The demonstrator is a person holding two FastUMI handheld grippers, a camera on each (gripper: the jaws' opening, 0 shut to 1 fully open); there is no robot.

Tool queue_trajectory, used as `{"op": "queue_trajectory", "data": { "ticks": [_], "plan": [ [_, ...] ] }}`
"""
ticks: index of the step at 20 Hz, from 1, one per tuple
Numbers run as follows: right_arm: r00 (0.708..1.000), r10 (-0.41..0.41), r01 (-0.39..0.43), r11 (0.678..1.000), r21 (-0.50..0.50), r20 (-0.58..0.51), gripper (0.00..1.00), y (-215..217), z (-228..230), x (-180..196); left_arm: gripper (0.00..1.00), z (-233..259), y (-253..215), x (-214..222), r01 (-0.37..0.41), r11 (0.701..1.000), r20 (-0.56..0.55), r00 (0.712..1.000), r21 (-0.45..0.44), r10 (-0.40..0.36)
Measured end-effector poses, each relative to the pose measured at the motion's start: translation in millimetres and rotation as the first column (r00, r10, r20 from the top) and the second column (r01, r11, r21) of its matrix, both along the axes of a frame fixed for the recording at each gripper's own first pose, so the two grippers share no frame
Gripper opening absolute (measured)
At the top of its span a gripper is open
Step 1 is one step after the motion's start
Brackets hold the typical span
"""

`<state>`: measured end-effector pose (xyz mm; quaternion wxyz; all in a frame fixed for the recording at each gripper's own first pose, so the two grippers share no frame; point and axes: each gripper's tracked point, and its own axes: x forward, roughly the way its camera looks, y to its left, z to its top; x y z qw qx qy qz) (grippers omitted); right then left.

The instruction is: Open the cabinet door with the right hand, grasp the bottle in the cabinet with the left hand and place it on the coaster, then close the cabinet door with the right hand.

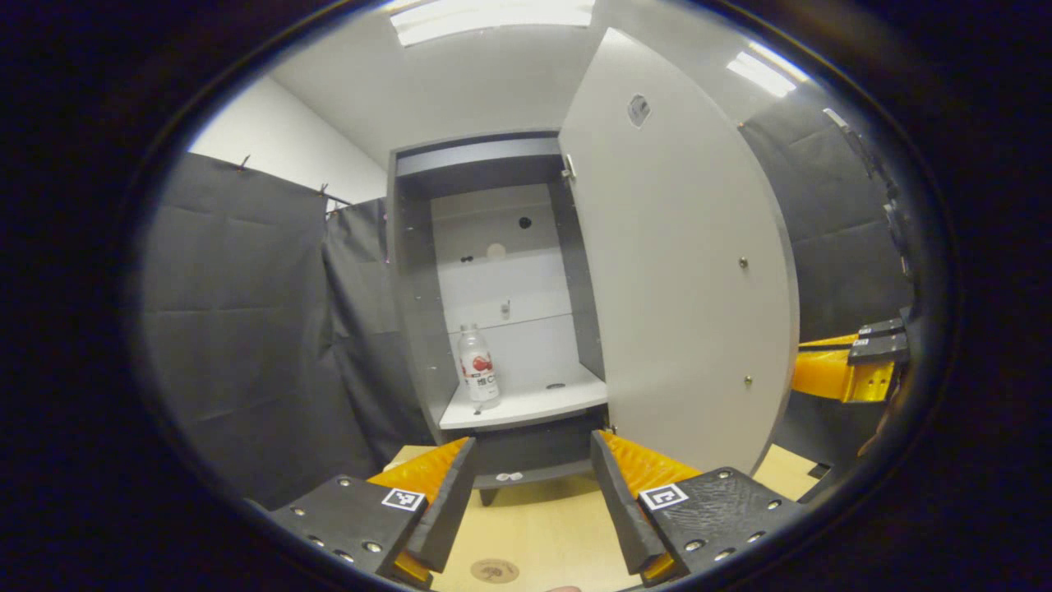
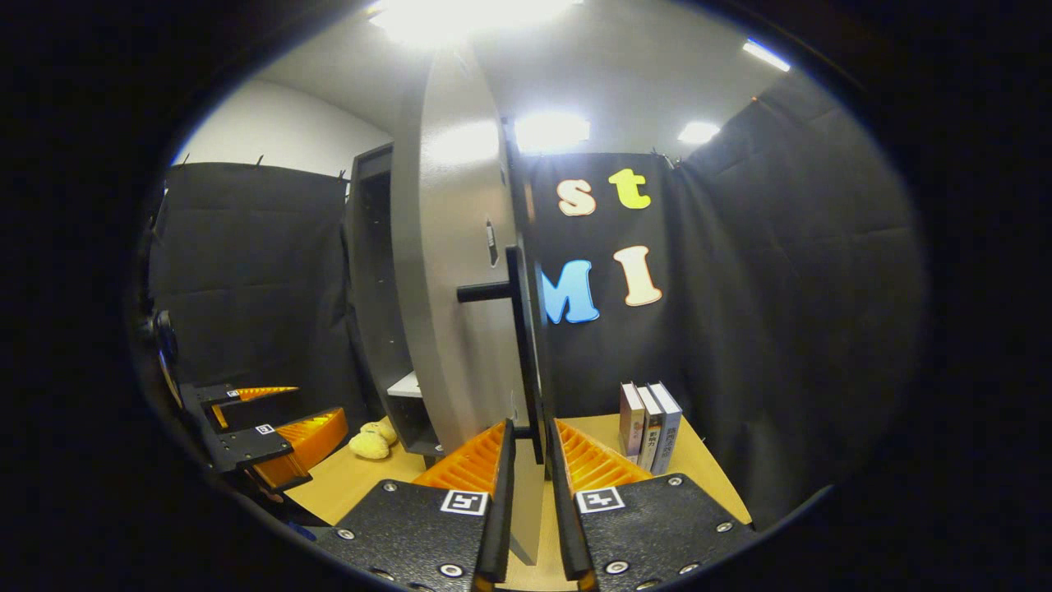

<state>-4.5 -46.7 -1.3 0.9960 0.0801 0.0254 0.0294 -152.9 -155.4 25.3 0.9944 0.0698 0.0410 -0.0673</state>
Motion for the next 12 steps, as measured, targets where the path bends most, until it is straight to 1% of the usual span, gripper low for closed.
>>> {"op": "queue_trajectory", "data": {
  "ticks": [1, 2, 4, 5, 6, 7, 8, 9, 11, 12],
  "plan": [
    [1.000, -0.007, 0.007, 1.000, -0.010, 0.008, 0.29, -4.1, 5.2, -2.3, 0.79, -3.0, -7.7, 11.6, 0.016, 1.000, 0.001, 1.000, -0.014, -0.016],
    [1.000, -0.003, 0.004, 1.000, -0.022, 0.023, 0.30, -6.2, 11.2, -6.0, 0.79, -4.6, -13.6, 22.9, 0.029, 0.999, 0.000, 1.000, -0.032, -0.029],
    [0.998, -0.009, 0.013, 0.997, -0.078, 0.055, 0.34, -11.0, 17.0, -10.6, 0.79, -5.0, -23.4, 46.2, 0.049, 0.997, 0.000, 0.999, -0.063, -0.049],
    [0.998, -0.026, 0.033, 0.992, -0.118, 0.064, 0.48, -17.0, 17.5, -12.0, 0.79, -5.3, -25.3, 56.0, 0.049, 0.996, 0.002, 0.999, -0.073, -0.049],
    [0.996, -0.045, 0.056, 0.986, -0.158, 0.073, 0.56, -20.4, 17.3, -7.9, 0.79, -5.2, -22.6, 67.2, 0.047, 0.996, 0.007, 0.999, -0.078, -0.047],
    [0.995, -0.062, 0.075, 0.981, -0.178, 0.077, 0.67, -27.1, 17.1, -4.7, 0.79, -6.2, -20.8, 80.7, 0.056, 0.996, 0.008, 0.998, -0.074, -0.055],
    [0.993, -0.086, 0.098, 0.979, -0.180, 0.077, 0.71, -33.5, 14.6, -2.7, 0.79, -8.1, -16.8, 94.9, 0.060, 0.996, 0.009, 0.998, -0.065, -0.060],
    [0.990, -0.116, 0.128, 0.976, -0.177, 0.077, 0.81, -42.8, 13.9, -4.0, 0.79, -7.4, -10.2, 110.0, 0.054, 0.997, 0.020, 0.998, -0.055, -0.053],
    [0.991, -0.104, 0.117, 0.980, -0.160, 0.082, 0.97, -42.8, 16.7, -7.4, 0.79, -5.8, 4.6, 139.4, 0.027, 0.999, 0.043, 0.999, -0.043, -0.025],
    [0.989, -0.119, 0.134, 0.975, -0.178, 0.089, 0.98, -44.0, 17.2, -12.0, 0.79, -4.9, 13.6, 154.6, 0.006, 0.999, 0.051, 0.999, -0.040, -0.004]
  ]
}}
